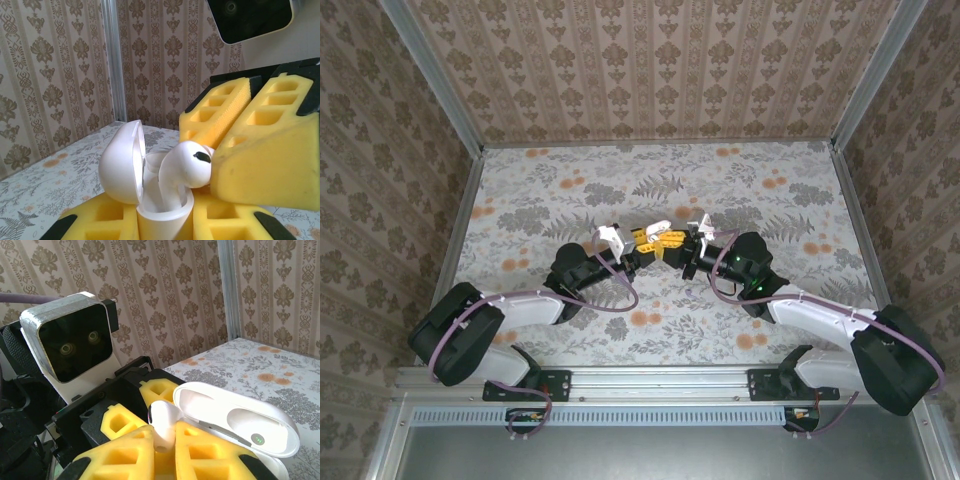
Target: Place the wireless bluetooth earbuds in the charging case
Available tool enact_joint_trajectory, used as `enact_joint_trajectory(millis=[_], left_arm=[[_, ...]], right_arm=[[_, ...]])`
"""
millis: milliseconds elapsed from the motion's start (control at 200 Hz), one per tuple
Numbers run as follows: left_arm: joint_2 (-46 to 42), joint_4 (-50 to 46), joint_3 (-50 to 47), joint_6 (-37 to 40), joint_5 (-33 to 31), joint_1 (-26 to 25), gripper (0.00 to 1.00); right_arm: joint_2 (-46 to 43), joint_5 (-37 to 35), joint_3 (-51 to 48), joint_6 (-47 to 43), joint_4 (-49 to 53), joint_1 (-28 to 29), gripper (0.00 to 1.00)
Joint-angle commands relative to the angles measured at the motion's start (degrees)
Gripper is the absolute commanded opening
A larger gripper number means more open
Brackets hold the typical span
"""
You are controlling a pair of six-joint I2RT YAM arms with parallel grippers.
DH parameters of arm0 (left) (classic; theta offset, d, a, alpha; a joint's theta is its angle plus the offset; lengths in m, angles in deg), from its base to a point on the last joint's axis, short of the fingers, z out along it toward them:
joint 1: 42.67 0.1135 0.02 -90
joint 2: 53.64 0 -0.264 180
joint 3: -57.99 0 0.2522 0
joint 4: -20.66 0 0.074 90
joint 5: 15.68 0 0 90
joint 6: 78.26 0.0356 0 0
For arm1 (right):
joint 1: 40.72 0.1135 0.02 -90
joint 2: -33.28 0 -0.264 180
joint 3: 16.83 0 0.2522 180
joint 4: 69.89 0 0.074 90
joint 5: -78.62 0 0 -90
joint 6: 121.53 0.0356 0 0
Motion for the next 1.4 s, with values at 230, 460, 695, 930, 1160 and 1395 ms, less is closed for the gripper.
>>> enact_joint_trajectory(millis=[230,460,695,930,1160,1395], left_arm=[[-1.71,2.22,1.46,0.91,0.01,-0.15,0.11],[-1.51,2.02,1.71,1.03,0.17,-0.32,0.11],[-1.44,2.09,1.77,0.95,0.17,-0.33,0.11],[-1.50,2.04,1.61,0.91,0.08,-0.33,0.11],[-1.56,2.04,1.59,0.82,0.15,-0.37,0.11],[-1.50,2.04,1.63,0.76,0.19,-0.38,0.11]], right_arm=[[-0.92,-1.17,-0.78,-0.71,3.17,0.55,0.20],[-0.85,-1.71,-0.48,-0.59,3.61,0.53,0.23],[-0.83,-2.83,-0.30,-0.38,4.06,0.53,0.27],[-1.52,-5.34,-0.70,-0.10,4.30,0.55,0.28],[-2.24,-8.24,-0.92,0.24,5.12,0.49,0.30],[-2.63,-10.37,-1.33,0.61,4.94,0.53,0.32]])
